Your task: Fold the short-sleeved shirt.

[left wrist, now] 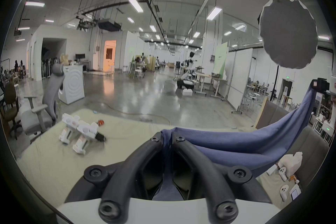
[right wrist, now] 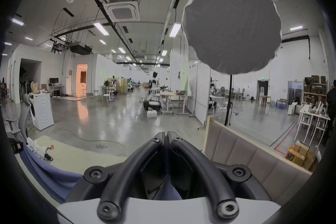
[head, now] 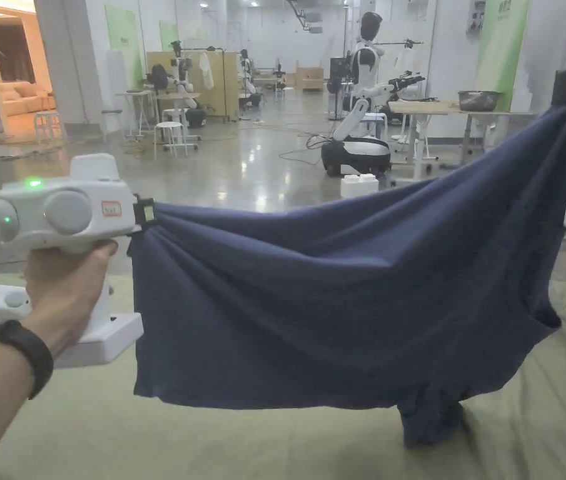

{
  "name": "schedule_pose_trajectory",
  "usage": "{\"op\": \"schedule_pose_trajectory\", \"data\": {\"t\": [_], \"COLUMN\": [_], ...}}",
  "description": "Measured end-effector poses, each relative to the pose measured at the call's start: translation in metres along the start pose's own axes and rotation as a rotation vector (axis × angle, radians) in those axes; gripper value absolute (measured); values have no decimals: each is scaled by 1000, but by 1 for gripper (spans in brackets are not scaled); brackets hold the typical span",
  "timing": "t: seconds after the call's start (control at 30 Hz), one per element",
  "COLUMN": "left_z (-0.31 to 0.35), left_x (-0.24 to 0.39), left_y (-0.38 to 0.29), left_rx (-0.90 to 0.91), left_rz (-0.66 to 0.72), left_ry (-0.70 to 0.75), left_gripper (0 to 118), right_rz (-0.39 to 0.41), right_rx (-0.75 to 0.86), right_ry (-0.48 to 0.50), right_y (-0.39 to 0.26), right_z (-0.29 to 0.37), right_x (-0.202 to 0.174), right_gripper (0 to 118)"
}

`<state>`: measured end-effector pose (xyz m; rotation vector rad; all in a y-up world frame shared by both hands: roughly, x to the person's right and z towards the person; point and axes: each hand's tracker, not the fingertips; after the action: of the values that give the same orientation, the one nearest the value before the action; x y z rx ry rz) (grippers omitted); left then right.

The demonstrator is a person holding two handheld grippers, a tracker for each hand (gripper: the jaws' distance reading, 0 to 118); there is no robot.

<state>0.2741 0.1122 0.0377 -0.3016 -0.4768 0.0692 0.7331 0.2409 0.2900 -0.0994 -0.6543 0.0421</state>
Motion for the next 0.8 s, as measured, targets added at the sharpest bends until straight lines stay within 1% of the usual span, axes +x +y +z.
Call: {"op": "schedule_pose_trajectory", "data": {"t": [0.07, 0.17, 0.2, 0.23, 0.27, 0.3, 0.37, 0.4, 0.47, 0.5, 0.53, 0.57, 0.6, 0.63, 0.67, 0.7, 0.73, 0.77, 0.8], "left_z": [-7, -10, -9, -6, -2, 4, 16, 31, 66, 88, 107, 129, 148, 170, 192, 212, 227, 250, 266], "left_x": [-2, -3, -3, -4, -6, -6, -18, -23, -33, -37, -43, -48, -51, -52, -56, -61, -65, -68, -72], "left_y": [-31, -78, -96, -109, -123, -136, -159, -169, -190, -203, -217, -234, -250, -265, -281, -296, -307, -321, -331], "left_rx": [-39, -134, -187, -209, -214, -253, -262, -268, -266, -289, -304, -311, -347, -365, -345, -342, -363, -366, -369], "left_rz": [20, 41, 87, 94, 89, 60, 36, 33, 39, 40, 44, 65, 42, 24, 31, 54, 77, 119, 121], "left_ry": [-1, 1, 4, -3, -12, -12, -29, -47, -78, -100, -123, -120, -126, -139, -144, -156, -160, -168, -188], "left_gripper": [4, 4, 4, 4, 4, 4, 4, 4, 4, 4, 4, 4, 4, 4, 4, 4, 4, 4, 4], "right_rz": [-45, -50, -46, -47, -44, -65, -53, -76, -44, -57, -45, -66, -69, -53, -63, -77, -94, -141, -180], "right_rx": [-42, -116, -146, -147, -174, -166, -202, -185, -200, -194, -226, -211, -216, -270, -274, -278, -324, -330, -373], "right_ry": [14, 14, 19, 19, 12, 25, 64, 93, 99, 94, 124, 140, 138, 130, 111, 120, 114, 76, 86], "right_y": [-30, -72, -87, -100, -113, -126, -149, -163, -186, -201, -213, -231, -250, -266, -286, -304, -319, -337, -350], "right_z": [-4, -7, -5, -1, 6, 16, 41, 60, 100, 123, 143, 171, 197, 218, 245, 273, 295, 321, 339], "right_x": [0, 4, 5, 6, 7, 10, 17, 25, 38, 48, 57, 67, 78, 85, 94, 100, 106, 112, 118], "right_gripper": [0, 0, 0, 0, 0, 0, 0, 0, 0, 0, 0, 0, 0, 0, 0, 0, 0, 0, 0]}}
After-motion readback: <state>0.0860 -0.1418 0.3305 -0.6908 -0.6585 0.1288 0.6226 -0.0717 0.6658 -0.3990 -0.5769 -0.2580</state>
